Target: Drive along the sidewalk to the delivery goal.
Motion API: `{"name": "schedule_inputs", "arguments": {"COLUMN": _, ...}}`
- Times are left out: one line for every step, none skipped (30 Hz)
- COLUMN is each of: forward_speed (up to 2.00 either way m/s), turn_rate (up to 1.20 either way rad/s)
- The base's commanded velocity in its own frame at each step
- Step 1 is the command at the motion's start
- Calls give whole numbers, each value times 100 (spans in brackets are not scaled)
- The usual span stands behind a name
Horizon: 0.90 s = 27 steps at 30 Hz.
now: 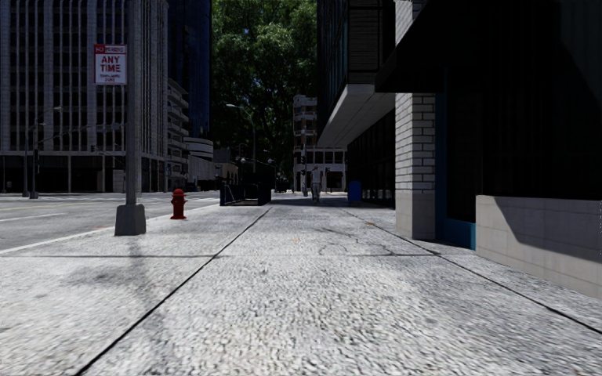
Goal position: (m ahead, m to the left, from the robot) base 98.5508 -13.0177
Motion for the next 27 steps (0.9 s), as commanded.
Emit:
{"name": "schedule_inputs", "arguments": {"forward_speed": 200, "turn_rate": 0}}
{"name": "schedule_inputs", "arguments": {"forward_speed": 200, "turn_rate": 0}}
{"name": "schedule_inputs", "arguments": {"forward_speed": 200, "turn_rate": 0}}
{"name": "schedule_inputs", "arguments": {"forward_speed": 200, "turn_rate": 0}}
{"name": "schedule_inputs", "arguments": {"forward_speed": 200, "turn_rate": 0}}
{"name": "schedule_inputs", "arguments": {"forward_speed": 200, "turn_rate": 0}}
{"name": "schedule_inputs", "arguments": {"forward_speed": 200, "turn_rate": 0}}
{"name": "schedule_inputs", "arguments": {"forward_speed": 200, "turn_rate": 0}}
{"name": "schedule_inputs", "arguments": {"forward_speed": 200, "turn_rate": 0}}
{"name": "schedule_inputs", "arguments": {"forward_speed": 200, "turn_rate": 0}}
{"name": "schedule_inputs", "arguments": {"forward_speed": 200, "turn_rate": 0}}
{"name": "schedule_inputs", "arguments": {"forward_speed": 200, "turn_rate": 0}}
{"name": "schedule_inputs", "arguments": {"forward_speed": 200, "turn_rate": 0}}
{"name": "schedule_inputs", "arguments": {"forward_speed": 200, "turn_rate": 0}}
{"name": "schedule_inputs", "arguments": {"forward_speed": 200, "turn_rate": 0}}
{"name": "schedule_inputs", "arguments": {"forward_speed": 200, "turn_rate": 0}}
{"name": "schedule_inputs", "arguments": {"forward_speed": 200, "turn_rate": 0}}
{"name": "schedule_inputs", "arguments": {"forward_speed": 200, "turn_rate": 0}}
{"name": "schedule_inputs", "arguments": {"forward_speed": 200, "turn_rate": 0}}
{"name": "schedule_inputs", "arguments": {"forward_speed": 200, "turn_rate": 0}}
{"name": "schedule_inputs", "arguments": {"forward_speed": 200, "turn_rate": 0}}
{"name": "schedule_inputs", "arguments": {"forward_speed": 200, "turn_rate": 0}}
{"name": "schedule_inputs", "arguments": {"forward_speed": 200, "turn_rate": 0}}
{"name": "schedule_inputs", "arguments": {"forward_speed": 200, "turn_rate": 0}}
{"name": "schedule_inputs", "arguments": {"forward_speed": 200, "turn_rate": 0}}
{"name": "schedule_inputs", "arguments": {"forward_speed": 200, "turn_rate": 0}}
{"name": "schedule_inputs", "arguments": {"forward_speed": 200, "turn_rate": 0}}
